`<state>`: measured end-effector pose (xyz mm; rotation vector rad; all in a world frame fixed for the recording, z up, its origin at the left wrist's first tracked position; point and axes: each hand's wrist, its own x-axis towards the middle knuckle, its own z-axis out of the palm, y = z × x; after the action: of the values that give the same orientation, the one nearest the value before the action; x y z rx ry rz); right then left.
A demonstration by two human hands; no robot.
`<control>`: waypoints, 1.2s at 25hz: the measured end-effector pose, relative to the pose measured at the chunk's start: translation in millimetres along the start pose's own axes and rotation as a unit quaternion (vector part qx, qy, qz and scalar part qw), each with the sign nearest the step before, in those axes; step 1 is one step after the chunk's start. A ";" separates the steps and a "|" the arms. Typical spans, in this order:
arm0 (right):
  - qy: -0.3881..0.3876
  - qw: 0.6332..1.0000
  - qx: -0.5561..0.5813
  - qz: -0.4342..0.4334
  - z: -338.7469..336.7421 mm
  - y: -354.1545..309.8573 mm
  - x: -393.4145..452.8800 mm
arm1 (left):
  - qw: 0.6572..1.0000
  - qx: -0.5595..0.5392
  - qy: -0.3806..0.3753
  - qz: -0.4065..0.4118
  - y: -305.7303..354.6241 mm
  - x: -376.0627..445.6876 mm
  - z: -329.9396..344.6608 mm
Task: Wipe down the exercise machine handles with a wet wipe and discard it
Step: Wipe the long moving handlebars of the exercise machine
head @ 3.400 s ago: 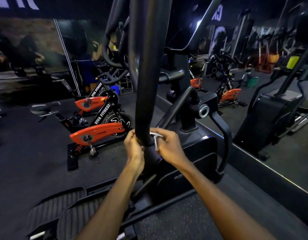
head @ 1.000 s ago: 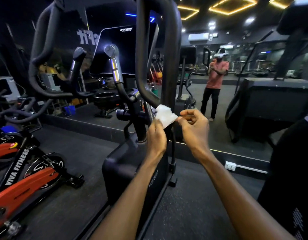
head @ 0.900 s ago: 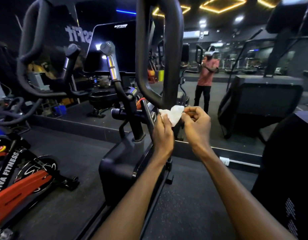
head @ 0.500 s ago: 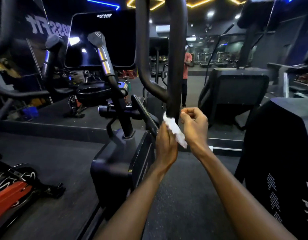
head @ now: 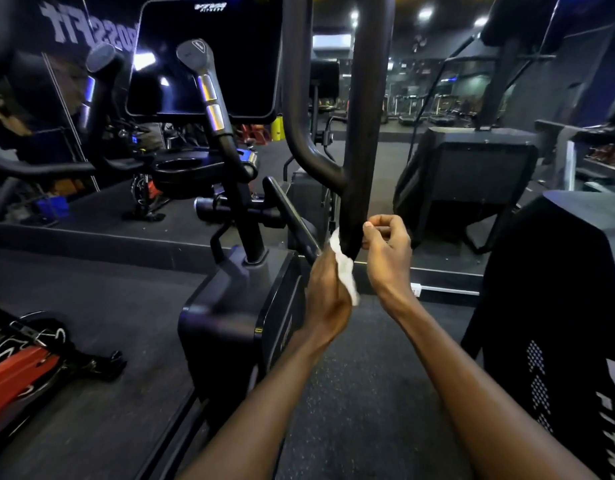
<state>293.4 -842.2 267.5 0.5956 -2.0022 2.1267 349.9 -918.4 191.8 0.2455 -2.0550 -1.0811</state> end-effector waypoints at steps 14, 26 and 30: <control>-0.035 0.999 0.029 0.021 1.9 26.6 0.4 | 0.994 0.062 0.088 -0.034 -27.8 -7.0 14.3; 0.016 0.976 -0.095 -0.193 34.5 71.6 -4.6 | 0.947 -0.167 0.064 -0.268 -16.3 24.9 1.4; 0.033 0.979 -0.053 -0.193 44.8 74.5 -6.0 | 0.828 -0.382 0.091 -0.400 -16.2 68.3 -5.7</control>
<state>278.3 -892.1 197.6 0.8086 -1.7778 1.7771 305.2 -965.4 219.0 0.7911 -1.1704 -2.1892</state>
